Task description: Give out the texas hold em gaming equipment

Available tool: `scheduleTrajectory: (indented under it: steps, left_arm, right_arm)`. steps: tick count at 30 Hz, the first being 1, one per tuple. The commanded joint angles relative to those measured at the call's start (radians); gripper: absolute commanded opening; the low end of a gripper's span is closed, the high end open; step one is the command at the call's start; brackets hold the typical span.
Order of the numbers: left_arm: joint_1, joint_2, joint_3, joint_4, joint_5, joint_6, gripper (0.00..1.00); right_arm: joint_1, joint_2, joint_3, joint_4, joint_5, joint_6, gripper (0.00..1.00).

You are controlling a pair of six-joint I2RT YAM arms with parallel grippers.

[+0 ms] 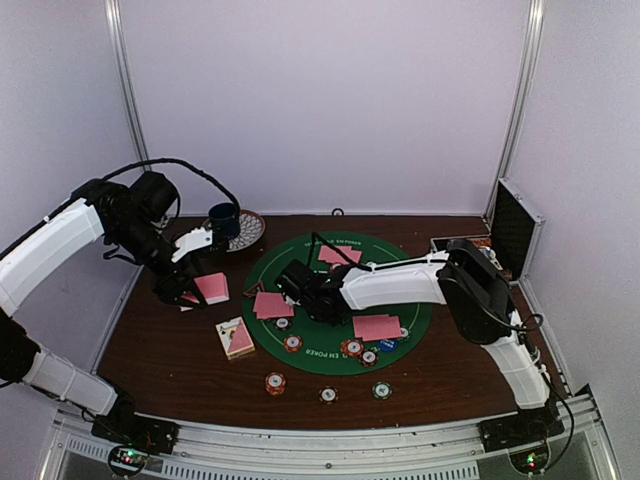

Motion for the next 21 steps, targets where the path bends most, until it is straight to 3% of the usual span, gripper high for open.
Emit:
scheduleTrajectory:
  steps: [1,6,15,21]
  left_arm:
    - [0.005,-0.004,0.025,0.005,0.009,0.015,0.0]
    - [0.006,-0.005,0.025,0.001,0.003,0.016,0.0]
    - [0.006,-0.011,0.023,0.001,0.005,0.019,0.0]
    - [0.005,-0.012,0.023,-0.001,0.003,0.019,0.0]
  right_arm:
    - [0.009,0.005,-0.016,0.043,0.034,-0.022,0.0]
    - [0.014,0.005,-0.033,0.034,0.016,-0.005,0.02]
    - [0.021,-0.013,-0.047,0.023,-0.002,0.021,0.39]
    - [0.019,-0.043,-0.061,0.018,-0.017,0.055,0.57]
